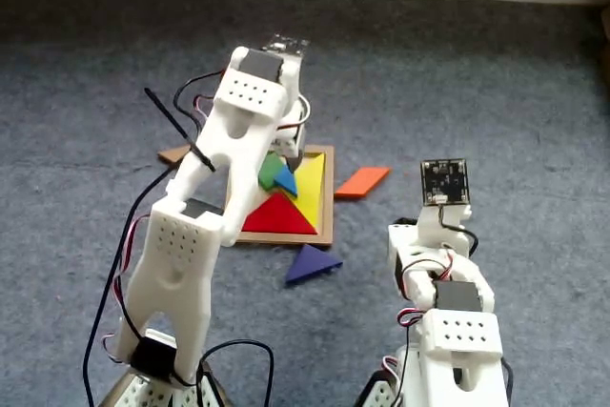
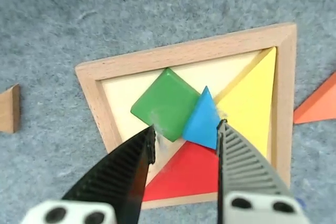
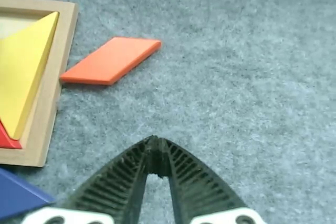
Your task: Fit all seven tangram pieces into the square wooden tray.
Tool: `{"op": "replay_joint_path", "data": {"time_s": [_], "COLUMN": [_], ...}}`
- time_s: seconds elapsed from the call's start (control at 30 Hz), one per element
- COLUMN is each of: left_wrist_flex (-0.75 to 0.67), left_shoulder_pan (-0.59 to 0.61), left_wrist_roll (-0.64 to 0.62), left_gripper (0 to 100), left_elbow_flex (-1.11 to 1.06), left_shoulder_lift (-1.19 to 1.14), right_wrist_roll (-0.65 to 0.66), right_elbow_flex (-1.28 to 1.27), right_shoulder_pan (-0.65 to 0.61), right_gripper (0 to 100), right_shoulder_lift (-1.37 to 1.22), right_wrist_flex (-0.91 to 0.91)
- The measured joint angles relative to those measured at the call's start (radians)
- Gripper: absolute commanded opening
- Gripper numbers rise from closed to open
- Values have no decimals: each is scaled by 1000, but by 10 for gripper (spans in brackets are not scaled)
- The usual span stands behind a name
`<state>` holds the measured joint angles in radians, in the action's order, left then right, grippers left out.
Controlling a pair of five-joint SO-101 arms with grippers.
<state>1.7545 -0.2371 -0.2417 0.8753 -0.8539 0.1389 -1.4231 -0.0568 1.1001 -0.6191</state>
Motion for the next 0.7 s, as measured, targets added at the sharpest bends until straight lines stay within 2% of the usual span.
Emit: {"op": "replay_joint_path", "data": {"time_s": [0.23, 0.7], "left_wrist_flex": [-43, -32], "left_shoulder_pan": [26, 120], "left_wrist_roll": [-3, -2], "left_gripper": [199, 177], "left_elbow_flex": [12, 0], "left_shoulder_lift": [-72, -25], "right_wrist_roll": [0, 0], "right_elbow_flex": [0, 0], "right_shoulder_pan": [0, 0], "right_gripper": [6, 6], "right_shoulder_lift": [0, 0], "right_wrist_flex": [0, 0]}}
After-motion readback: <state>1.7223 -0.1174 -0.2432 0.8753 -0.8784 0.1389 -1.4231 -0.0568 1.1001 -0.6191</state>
